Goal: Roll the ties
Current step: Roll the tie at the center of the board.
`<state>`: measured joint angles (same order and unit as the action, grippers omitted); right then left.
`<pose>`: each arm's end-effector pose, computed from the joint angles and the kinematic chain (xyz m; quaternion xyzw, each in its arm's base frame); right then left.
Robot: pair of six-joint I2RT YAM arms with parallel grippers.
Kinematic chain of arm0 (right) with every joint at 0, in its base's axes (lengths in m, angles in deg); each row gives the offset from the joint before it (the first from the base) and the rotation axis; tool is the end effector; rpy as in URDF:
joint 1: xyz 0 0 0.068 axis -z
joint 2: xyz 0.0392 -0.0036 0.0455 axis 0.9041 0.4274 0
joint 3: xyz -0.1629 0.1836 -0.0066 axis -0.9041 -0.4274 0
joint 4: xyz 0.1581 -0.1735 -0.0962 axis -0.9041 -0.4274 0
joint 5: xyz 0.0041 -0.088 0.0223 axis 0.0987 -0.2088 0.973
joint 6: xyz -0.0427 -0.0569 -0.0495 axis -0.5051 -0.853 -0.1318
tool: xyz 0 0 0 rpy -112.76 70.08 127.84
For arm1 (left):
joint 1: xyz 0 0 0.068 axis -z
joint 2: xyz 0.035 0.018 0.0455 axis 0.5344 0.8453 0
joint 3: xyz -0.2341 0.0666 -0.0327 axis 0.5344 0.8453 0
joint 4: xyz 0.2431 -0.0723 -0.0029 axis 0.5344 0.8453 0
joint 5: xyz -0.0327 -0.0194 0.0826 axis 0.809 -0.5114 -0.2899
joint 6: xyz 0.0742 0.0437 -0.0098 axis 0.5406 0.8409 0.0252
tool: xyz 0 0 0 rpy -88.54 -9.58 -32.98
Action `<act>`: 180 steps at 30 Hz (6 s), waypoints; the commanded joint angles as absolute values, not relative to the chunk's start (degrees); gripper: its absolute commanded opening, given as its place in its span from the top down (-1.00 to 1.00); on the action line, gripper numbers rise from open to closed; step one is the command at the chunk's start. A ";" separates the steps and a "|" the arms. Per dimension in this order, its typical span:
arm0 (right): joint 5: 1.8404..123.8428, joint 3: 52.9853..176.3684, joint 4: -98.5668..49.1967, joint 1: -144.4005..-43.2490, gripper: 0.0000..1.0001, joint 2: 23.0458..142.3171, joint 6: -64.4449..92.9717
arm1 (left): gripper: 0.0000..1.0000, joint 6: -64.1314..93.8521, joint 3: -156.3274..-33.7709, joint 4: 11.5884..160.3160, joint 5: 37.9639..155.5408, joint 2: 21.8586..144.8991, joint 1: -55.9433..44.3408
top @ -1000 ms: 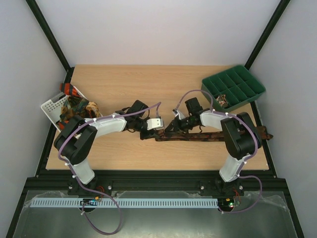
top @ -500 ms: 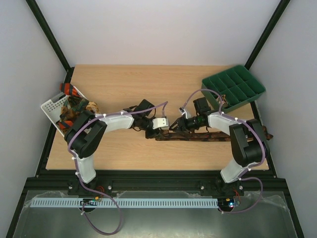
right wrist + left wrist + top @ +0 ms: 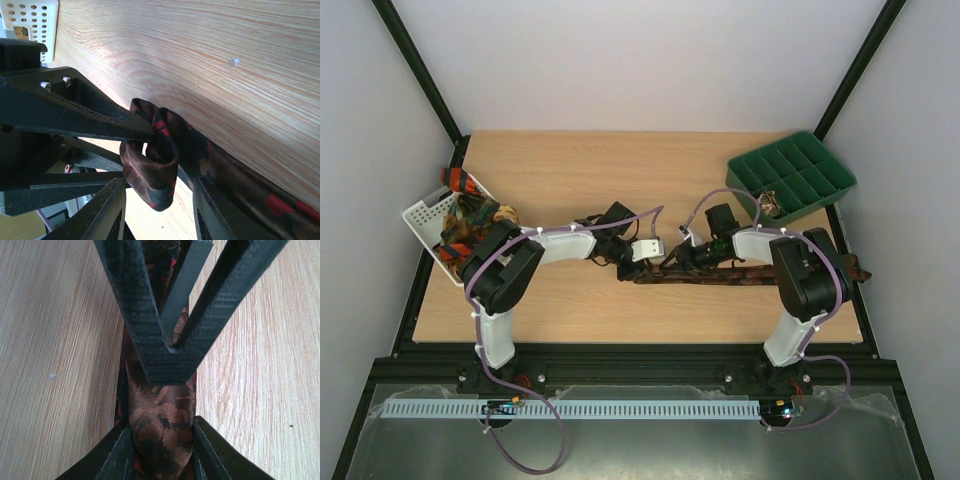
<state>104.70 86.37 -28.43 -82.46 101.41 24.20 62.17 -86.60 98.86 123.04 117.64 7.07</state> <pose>0.2866 0.1530 0.0910 -0.1272 0.8693 0.4601 0.1286 0.2679 -0.2760 0.0924 0.6250 0.6736 -0.2930 0.2640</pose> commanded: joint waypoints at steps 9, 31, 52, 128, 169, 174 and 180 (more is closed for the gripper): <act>105.51 86.42 -26.31 -84.23 0.96 103.99 24.55 | 0.34 61.64 -87.76 98.52 124.70 118.79 7.53; 108.25 86.17 -25.56 -84.24 0.97 105.05 25.95 | -0.84 64.34 -84.61 93.64 118.16 122.07 10.15; 106.68 88.70 -28.59 -84.12 0.97 107.73 25.38 | 0.03 70.85 -80.42 98.58 121.12 117.96 7.31; 105.53 88.60 -30.42 -83.33 0.97 111.87 23.94 | 0.33 59.06 -82.07 90.07 123.68 120.92 8.48; 102.96 87.98 -31.89 -83.40 0.97 111.22 22.39 | 0.38 56.75 -77.13 87.74 127.73 109.73 5.85; 103.56 88.02 -31.76 -83.34 0.97 111.31 22.44 | 0.41 55.98 -80.58 85.86 128.41 115.57 7.25; 104.43 87.67 -31.33 -83.36 0.97 111.29 22.72 | 0.42 55.02 -82.17 83.07 128.48 120.55 8.52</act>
<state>106.23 88.34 -28.93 -83.27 109.41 22.87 55.76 -80.44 86.06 126.27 117.27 7.71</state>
